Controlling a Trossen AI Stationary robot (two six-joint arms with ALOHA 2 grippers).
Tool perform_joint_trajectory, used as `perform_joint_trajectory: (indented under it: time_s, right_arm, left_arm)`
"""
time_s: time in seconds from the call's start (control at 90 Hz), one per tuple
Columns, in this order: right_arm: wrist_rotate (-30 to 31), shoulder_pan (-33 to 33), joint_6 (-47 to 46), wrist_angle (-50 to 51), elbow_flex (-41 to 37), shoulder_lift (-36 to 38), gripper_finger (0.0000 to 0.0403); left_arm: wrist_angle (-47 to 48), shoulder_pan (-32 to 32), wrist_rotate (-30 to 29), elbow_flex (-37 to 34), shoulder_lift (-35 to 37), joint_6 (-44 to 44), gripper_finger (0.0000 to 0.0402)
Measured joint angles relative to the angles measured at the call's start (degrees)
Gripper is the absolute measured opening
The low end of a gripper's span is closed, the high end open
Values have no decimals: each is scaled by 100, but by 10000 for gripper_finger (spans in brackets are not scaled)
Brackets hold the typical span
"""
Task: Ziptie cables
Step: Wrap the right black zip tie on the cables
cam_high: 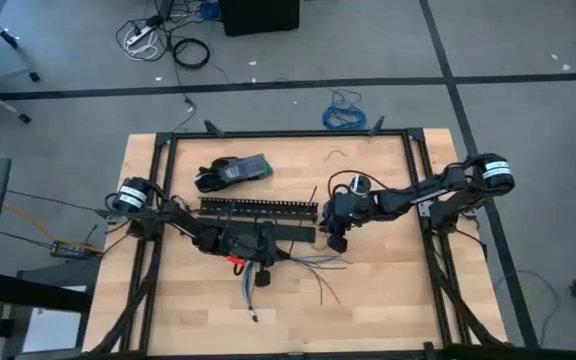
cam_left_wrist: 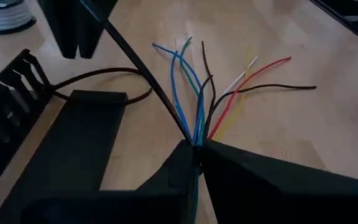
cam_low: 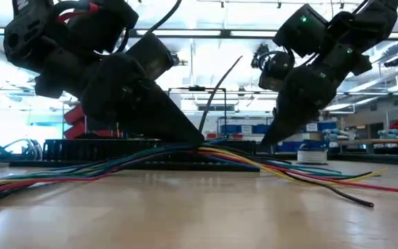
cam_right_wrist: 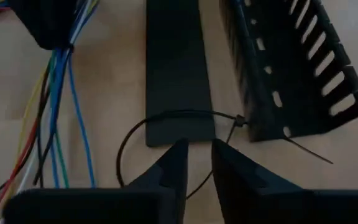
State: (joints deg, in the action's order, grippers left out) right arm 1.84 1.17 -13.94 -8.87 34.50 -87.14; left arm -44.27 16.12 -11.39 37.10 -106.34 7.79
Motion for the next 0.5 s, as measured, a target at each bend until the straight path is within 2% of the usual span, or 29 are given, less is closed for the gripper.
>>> perform_joint_trajectory:
  time_s: [0.256,0.5]
  right_arm:
    - [351,-15,-106,-132,-2,-91,162]
    - [512,31,-161,-54,-2,-91,166]
  left_arm:
    - [-166,0,-78,0,2,-88,34]
    - [-153,0,-274,0,2,-289,94]
